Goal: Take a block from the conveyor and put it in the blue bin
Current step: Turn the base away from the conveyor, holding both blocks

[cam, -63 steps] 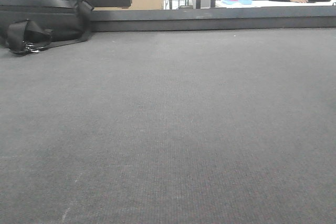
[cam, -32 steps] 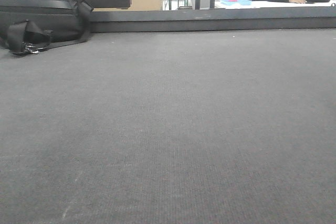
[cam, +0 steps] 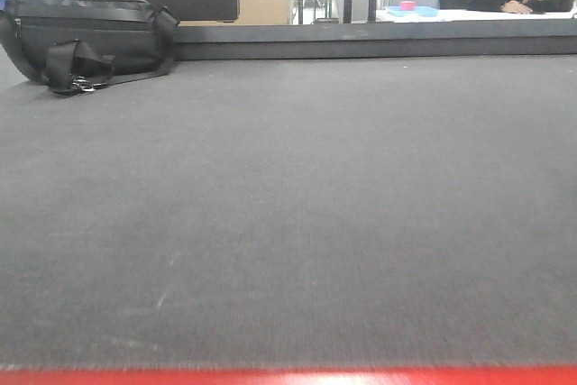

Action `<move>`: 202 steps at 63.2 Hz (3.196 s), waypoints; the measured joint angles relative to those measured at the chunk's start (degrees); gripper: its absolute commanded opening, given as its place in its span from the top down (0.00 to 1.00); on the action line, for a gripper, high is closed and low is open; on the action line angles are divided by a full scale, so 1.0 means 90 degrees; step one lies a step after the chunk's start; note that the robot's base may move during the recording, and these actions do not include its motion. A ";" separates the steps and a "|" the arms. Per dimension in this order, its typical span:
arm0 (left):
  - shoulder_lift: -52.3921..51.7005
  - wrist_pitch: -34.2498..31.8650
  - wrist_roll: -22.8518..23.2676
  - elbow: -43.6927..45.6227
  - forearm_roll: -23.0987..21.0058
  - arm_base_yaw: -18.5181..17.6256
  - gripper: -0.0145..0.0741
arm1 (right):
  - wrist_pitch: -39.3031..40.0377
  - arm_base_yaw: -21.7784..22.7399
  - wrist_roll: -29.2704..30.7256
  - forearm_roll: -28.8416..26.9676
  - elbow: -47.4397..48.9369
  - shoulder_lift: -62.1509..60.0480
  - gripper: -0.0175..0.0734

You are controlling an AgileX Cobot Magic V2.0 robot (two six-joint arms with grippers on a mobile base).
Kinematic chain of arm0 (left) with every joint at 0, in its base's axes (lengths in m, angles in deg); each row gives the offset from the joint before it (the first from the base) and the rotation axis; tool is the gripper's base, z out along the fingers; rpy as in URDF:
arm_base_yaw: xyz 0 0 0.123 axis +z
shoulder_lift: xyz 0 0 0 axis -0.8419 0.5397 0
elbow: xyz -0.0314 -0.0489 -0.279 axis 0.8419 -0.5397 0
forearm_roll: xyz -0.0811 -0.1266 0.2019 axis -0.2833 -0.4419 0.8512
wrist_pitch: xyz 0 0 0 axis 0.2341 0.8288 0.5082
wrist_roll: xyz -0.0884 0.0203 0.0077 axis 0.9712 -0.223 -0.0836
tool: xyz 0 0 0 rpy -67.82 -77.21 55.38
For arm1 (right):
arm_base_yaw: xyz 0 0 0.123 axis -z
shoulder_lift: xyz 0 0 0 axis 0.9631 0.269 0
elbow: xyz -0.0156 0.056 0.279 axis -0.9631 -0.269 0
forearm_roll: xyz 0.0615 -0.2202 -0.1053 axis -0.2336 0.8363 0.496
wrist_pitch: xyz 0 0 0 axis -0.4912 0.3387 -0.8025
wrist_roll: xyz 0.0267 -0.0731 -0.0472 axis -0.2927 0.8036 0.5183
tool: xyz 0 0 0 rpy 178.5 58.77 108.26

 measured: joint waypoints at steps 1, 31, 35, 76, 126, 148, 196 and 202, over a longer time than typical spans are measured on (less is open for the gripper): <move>0.0000 0.0000 0.0000 0.0000 0.0000 0.0000 0.96 | 0.0000 0.0000 0.0000 0.0000 0.0000 0.0000 0.99; -0.0010 0.0012 0.0000 0.0000 0.0000 0.0516 0.96 | 0.0000 0.0000 0.0000 0.0000 0.0000 0.0000 0.99; -0.0010 0.0012 0.0000 0.0000 0.0000 0.0528 0.96 | 0.0000 0.0000 0.0000 0.0000 0.0000 0.0000 0.99; -0.0010 0.0012 0.0000 0.0000 0.0000 0.0528 0.96 | 0.0000 0.0000 0.0000 0.0013 0.0000 0.0000 0.99; -0.0010 0.0012 0.0000 0.0000 0.0000 0.0528 0.96 | 0.0000 0.0000 0.0000 0.0013 0.0000 -0.0005 0.99; -0.0010 0.0012 0.0000 0.0000 0.0000 0.0528 0.96 | 0.0000 0.0000 0.0000 0.0013 0.0000 -0.0020 0.99; -0.0010 0.0012 0.0000 -0.0012 0.0000 0.0528 0.96 | 0.0000 0.0000 0.0000 0.0013 0.0000 -0.0030 0.99; -0.0010 0.0012 0.0000 -0.0012 0.0000 0.0528 0.96 | 0.0000 0.0000 0.0000 0.0013 0.0000 -0.0030 0.99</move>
